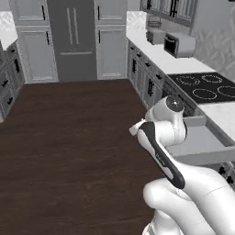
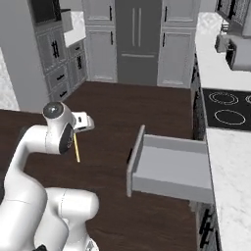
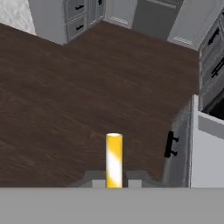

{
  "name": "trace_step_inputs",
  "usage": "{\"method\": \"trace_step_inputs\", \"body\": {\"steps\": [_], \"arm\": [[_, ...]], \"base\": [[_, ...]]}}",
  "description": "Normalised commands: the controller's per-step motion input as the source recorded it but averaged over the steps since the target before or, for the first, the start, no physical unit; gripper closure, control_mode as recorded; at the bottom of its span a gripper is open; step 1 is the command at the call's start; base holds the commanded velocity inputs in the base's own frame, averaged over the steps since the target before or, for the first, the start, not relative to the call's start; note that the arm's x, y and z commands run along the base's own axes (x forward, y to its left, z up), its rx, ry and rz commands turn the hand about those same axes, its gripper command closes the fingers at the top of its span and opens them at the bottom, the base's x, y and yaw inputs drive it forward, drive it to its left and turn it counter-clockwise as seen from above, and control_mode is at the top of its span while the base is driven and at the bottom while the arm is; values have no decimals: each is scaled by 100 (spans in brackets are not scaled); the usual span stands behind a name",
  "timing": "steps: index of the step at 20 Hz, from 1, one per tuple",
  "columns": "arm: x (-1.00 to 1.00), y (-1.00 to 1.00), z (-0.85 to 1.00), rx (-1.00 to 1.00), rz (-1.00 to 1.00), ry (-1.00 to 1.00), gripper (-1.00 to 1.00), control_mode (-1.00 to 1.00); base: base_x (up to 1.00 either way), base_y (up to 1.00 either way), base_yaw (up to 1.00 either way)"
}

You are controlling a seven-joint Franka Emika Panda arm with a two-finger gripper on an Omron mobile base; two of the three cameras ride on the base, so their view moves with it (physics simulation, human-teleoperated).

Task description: Take a straw from the drawer in front and place it inside the glass cup on the dining counter.

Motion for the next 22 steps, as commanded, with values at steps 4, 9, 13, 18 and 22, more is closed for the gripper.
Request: {"method": "trace_step_inputs", "body": {"steps": [4, 9, 13, 18, 22], "arm": [[0, 0, 0, 0, 0, 0, 100, 100], [0, 0, 0, 0, 0, 0, 100, 100], [0, 0, 0, 0, 0, 0, 100, 100], [0, 0, 0, 0, 0, 0, 100, 100], [0, 0, 0, 0, 0, 0, 100, 100]], "base": [[0, 78, 83], [47, 74, 69], [100, 55, 40], [100, 22, 24], [100, -6, 29]]}}
